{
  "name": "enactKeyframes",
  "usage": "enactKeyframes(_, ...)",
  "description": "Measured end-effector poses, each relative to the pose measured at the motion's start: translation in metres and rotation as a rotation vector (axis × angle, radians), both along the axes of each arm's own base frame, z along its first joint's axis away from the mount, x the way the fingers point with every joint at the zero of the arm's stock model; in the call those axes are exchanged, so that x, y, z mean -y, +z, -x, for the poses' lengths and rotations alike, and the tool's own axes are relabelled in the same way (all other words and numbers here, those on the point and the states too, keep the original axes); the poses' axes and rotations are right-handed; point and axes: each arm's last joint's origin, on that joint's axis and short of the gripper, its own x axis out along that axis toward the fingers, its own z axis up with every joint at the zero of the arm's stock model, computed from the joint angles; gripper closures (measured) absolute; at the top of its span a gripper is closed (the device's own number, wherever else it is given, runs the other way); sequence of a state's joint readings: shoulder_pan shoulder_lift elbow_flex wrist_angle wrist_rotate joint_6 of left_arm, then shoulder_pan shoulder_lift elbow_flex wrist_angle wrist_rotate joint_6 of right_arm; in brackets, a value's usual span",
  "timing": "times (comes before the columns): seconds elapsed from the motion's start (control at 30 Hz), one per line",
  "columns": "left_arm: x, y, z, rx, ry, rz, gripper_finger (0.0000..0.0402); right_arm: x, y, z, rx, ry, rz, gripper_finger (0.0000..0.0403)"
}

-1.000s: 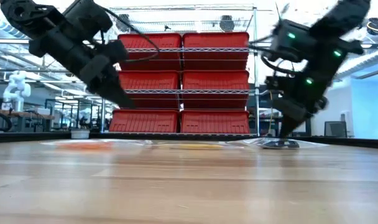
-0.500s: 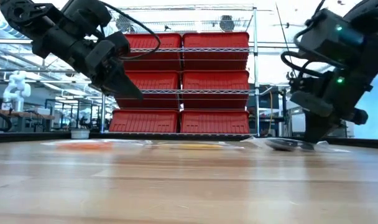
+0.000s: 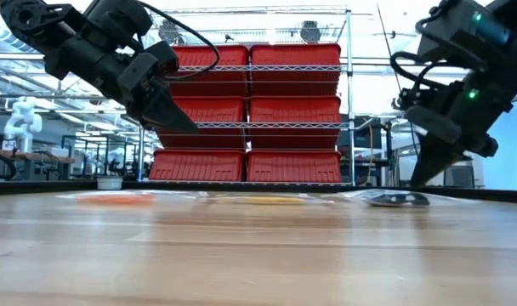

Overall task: Sort rubber bands
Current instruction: Adjust the transparent zip bags, then return to Home Position

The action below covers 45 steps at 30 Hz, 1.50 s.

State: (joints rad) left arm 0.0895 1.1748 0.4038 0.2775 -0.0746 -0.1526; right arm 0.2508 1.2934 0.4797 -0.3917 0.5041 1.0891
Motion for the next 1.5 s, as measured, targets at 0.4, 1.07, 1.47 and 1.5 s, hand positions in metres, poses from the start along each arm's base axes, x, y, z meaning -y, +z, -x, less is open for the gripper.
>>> enactKeyframes(0.4, -0.003, 0.018, 0.008, 0.082, 0.021, -0.023, 0.0400, 0.005, 0.033, 0.015, 0.077, 0.132, 0.103, 0.0403)
enactKeyframes(1.07, 0.006, 0.069, 0.130, 0.447, 0.195, -0.320, 0.0400, -0.001, 0.062, 0.091, 0.597, 0.448, 0.416, 0.0403)
enactKeyframes(1.47, 0.004, 0.046, 0.125, 0.501, 0.210, -0.367, 0.0400, 0.020, 0.069, 0.096, 0.838, 0.561, 0.592, 0.0403)
enactKeyframes(1.5, 0.004, 0.045, 0.126, 0.494, 0.207, -0.370, 0.0400, 0.022, 0.069, 0.096, 0.840, 0.564, 0.606, 0.0403)
